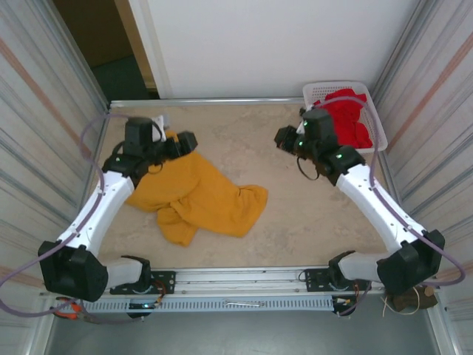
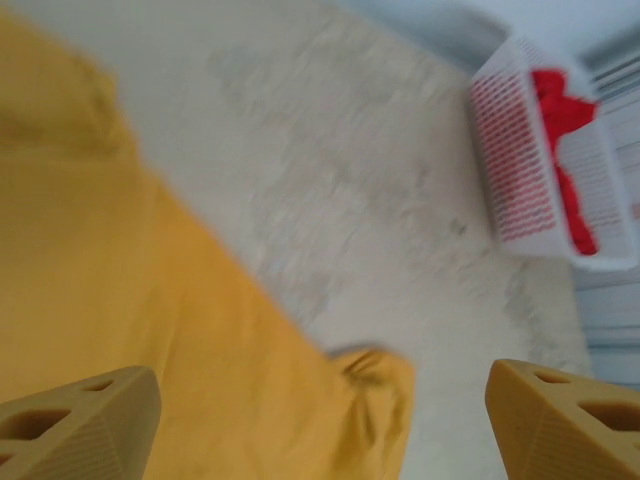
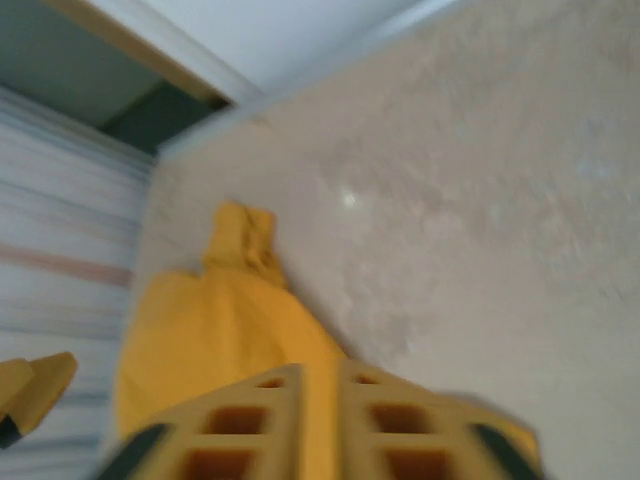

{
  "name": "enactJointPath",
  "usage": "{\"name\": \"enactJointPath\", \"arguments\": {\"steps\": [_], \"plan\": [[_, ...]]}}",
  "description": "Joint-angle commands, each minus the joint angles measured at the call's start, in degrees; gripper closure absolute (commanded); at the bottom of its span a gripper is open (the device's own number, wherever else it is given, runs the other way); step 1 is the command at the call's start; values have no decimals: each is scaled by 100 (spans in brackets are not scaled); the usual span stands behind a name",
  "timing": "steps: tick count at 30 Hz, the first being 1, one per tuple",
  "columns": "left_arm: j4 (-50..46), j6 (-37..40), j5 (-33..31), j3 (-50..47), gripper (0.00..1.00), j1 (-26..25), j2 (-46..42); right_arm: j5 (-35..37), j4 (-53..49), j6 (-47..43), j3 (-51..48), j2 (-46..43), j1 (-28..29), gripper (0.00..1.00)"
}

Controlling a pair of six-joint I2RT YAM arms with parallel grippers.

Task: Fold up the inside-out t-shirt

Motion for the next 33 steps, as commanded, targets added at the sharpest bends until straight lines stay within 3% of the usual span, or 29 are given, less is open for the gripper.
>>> {"name": "enactJointPath", "arguments": {"steps": [1,6,9,19,22,24,26,28,29,31,32,33], "plan": [[4,-302,-215,-584,12,18,-703,411,87,151,-666,119,685,37],[-666,-244,-856,-1030,1,109,-1197,986,318,844,-1342,731,2158,21],[-1049,-150,-910,-968,1,592,-1180,1390,128,1321,-1292,1291,2801,16],[-989,-251,-672,-1035,1,2294,-406,1322,473,2668,-1122,2480,3083,19],[-756,-417,-402,-1108,1,2478,28,1332,577,2742,-1032,2684,2997,26],[-588,-446,-309,-1132,1,2477,333,1314,702,2702,-1037,2690,2861,45],[-433,-483,-223,-1171,2,2472,625,1246,826,2545,-1062,2617,2667,70],[-209,-523,-68,-1235,10,2476,881,1027,1067,2184,-1133,2457,2389,89],[-17,-552,59,-1285,20,2479,1012,927,1121,1989,-1145,2336,2214,99],[271,-563,345,-1310,53,2471,1249,818,1054,1627,-1069,2021,1868,100],[365,-563,524,-1271,80,2471,1361,789,934,1388,-958,1816,1659,100],[457,-550,718,-1199,100,2462,1434,807,731,1138,-796,1598,1446,100]]}}
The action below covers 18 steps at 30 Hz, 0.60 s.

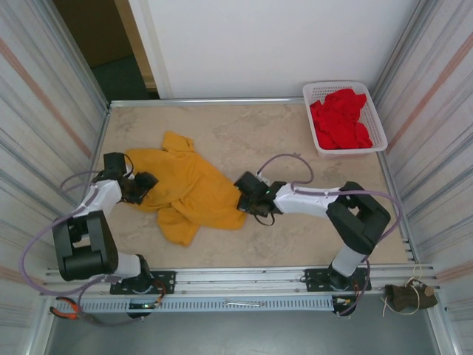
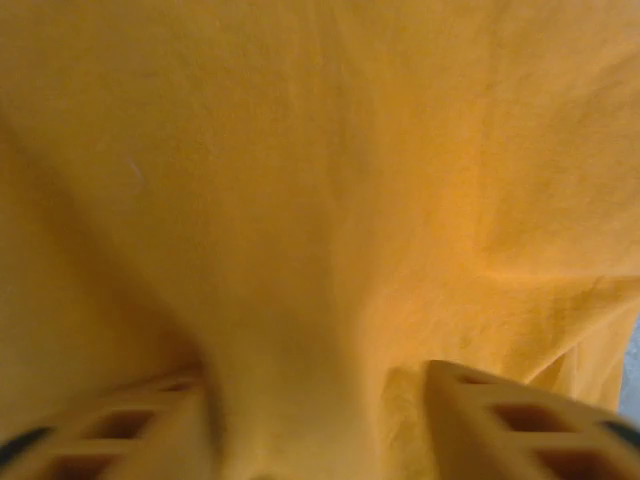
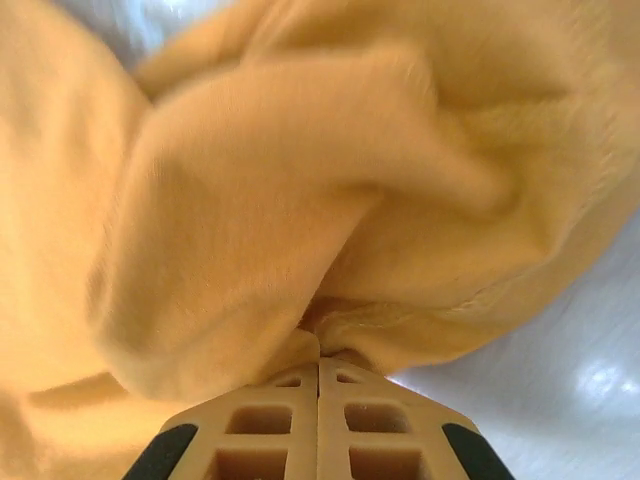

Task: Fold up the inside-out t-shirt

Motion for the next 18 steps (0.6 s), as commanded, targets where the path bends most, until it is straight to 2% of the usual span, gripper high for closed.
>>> {"name": "enactJointPath", "arguments": {"steps": [1,5,9,13,18], "plan": [[544,-34,775,144,100,-23,157,-76,-287,-981,496,-821,-628,100],[149,201,730,734,100,-285,-374,-77,-1054,-1766,1418,-1677,-1601,100],[-258,252,548,1294,100,-553,-1046,-460,-1514,-2117,2290,-2117,-2518,100],[-394,81,644,1543,100,-713,-1493,-631,-1735,-2265,2656,-2354,-2958,100],[-337,-62,716,1566,98,-908,-1794,-734,-1773,-2282,2588,-2600,-3176,100]]}}
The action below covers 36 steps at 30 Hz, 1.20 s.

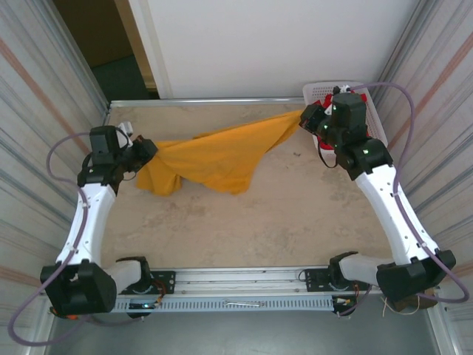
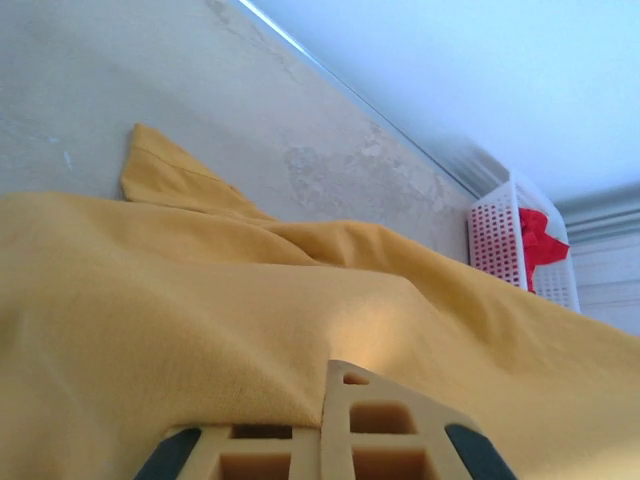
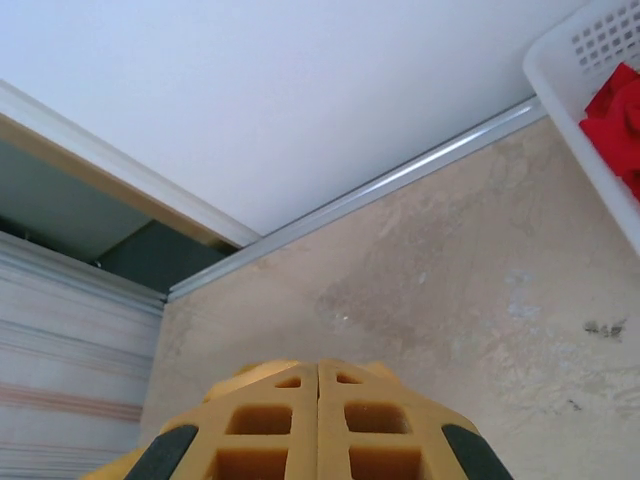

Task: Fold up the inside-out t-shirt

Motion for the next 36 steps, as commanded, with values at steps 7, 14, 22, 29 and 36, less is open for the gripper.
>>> {"name": "enactJointPath", "arguments": {"steps": [7,14,22,29,36], "plan": [[-435,145,-67,-254,11,-204,8,-54,-334,-236,-372,-153,-102,100],[-603,-550,-844,-1833,6,-603,-864,-23,-368,-345,-479,-276,-165,100],[-262,-1284,-1623,-3167,5,-1281,-1411,-83,-373,-359,-508,-236,-235,100],[743,-884,-1695,-3092,43,-1281,-272,-73,-391,-346,-470,-314,-252,100],[123,342,-1713,-1145,100,-1198,369,-215,-796,-498,194,-448,-599,100]]}}
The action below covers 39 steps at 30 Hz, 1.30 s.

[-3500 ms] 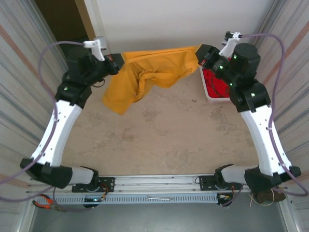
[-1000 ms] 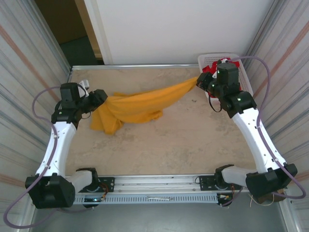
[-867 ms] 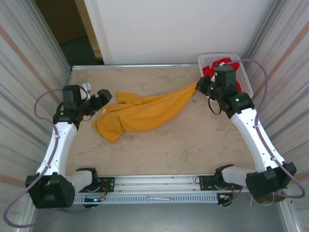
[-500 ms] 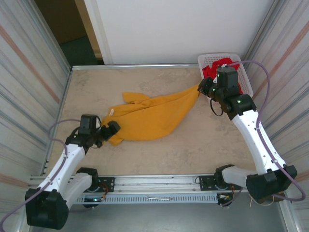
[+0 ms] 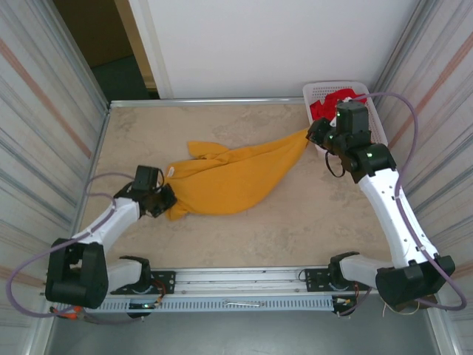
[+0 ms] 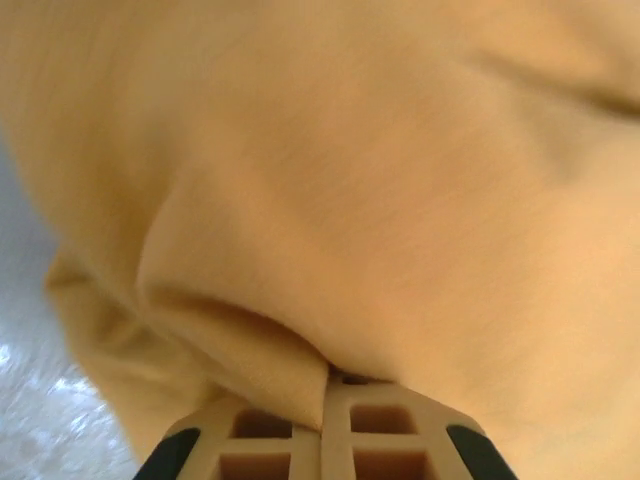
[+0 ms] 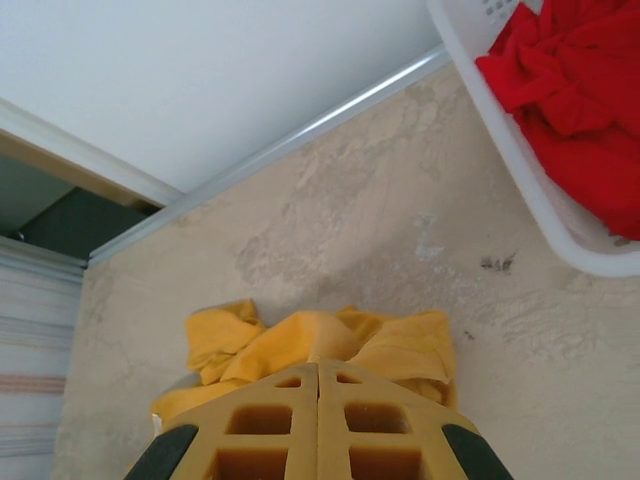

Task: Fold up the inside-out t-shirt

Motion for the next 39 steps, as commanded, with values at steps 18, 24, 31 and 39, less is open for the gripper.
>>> {"name": "enactJointPath", "arguments": {"steps": [18,24,31,39], "plan": [[-754,280,497,4687,100,295,-891,-742,-385,80,1569,-770,-684,100],[-624,-163,646,4575,100,264,-1299,-991,-210,373,1571,-1061,-677,100],[-594,-342,728,4058,100,198,-1395,-975,-71,449,1054,-946,-570,100],[-168,-322,560,2660,100,187,-780,-224,286,241,129,181,-141,100]]}}
